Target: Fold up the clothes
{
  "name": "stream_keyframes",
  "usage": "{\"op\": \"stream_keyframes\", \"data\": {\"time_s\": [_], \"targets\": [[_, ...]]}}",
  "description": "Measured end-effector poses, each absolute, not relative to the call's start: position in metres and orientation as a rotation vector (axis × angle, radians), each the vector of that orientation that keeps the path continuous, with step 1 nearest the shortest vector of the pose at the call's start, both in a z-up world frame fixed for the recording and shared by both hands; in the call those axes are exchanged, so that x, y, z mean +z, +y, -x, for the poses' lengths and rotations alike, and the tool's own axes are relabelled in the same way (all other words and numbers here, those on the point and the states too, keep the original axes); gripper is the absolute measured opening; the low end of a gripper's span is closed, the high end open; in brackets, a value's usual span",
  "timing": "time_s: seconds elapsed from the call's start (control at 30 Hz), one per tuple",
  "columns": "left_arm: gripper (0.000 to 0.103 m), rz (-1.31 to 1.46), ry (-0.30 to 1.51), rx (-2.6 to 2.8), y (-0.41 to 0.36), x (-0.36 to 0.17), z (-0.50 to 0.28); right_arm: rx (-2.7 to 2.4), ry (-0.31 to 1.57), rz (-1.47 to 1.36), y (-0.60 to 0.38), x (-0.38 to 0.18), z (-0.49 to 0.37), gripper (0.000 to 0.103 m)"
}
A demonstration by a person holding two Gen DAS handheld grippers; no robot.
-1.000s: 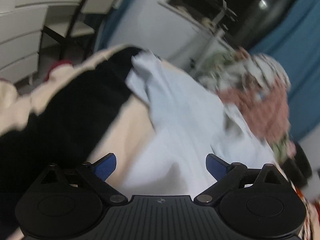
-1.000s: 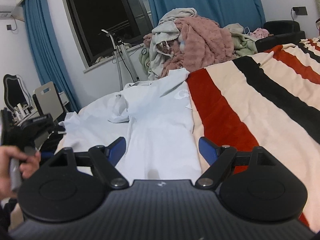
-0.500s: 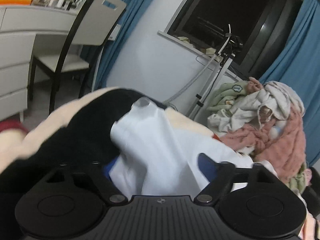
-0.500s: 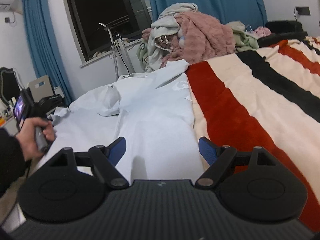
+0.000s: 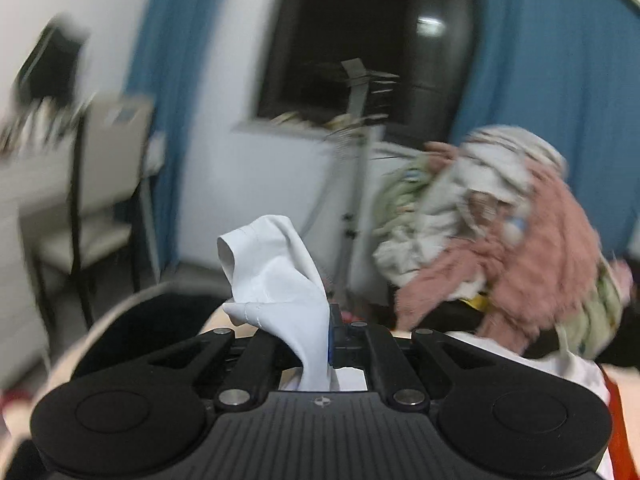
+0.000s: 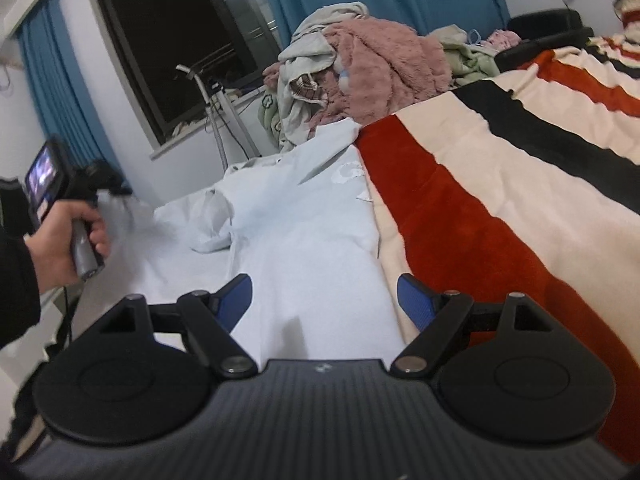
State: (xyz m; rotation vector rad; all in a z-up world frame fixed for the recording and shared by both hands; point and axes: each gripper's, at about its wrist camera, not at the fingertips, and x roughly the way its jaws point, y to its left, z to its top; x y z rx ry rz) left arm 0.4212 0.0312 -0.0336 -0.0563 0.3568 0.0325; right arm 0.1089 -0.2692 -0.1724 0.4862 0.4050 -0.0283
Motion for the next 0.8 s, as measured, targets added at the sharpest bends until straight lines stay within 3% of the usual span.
{"op": "stream_keyframes", "data": {"time_s": [0.23, 0.43, 0.5, 0.6, 0.63, 0.7, 0.8], "targets": [[0.004, -0.223, 0.415, -0.089, -0.150, -0.023, -0.409, -0.145, 0.371, -0.629, -0.315, -0.168, -0.091, 0.081], [0.008, -0.258, 0.475, -0.102, -0.247, -0.098, -0.414, -0.253, 0.421, -0.634, -0.344, -0.179, -0.100, 0.083], [0.018, -0.275, 0.516, -0.119, -0.256, -0.128, -0.417, -0.267, 0.430, -0.653, -0.351, -0.186, -0.104, 0.083], [0.045, -0.305, 0.558, -0.163, -0.261, -0.159, -0.421, -0.274, 0.434, -0.653, -0.355, -0.193, -0.111, 0.083], [0.057, -0.308, 0.554, -0.164, -0.259, -0.162, -0.421, -0.272, 0.433, -0.645, -0.354, -0.195, -0.113, 0.083], [0.072, -0.256, 0.537, -0.190, -0.242, -0.147, -0.405, -0.270, 0.430, -0.621, -0.353, -0.196, -0.117, 0.083], [0.080, -0.168, 0.509, -0.234, -0.215, -0.121, -0.380, -0.263, 0.418, -0.603, -0.353, -0.196, -0.121, 0.083]]}}
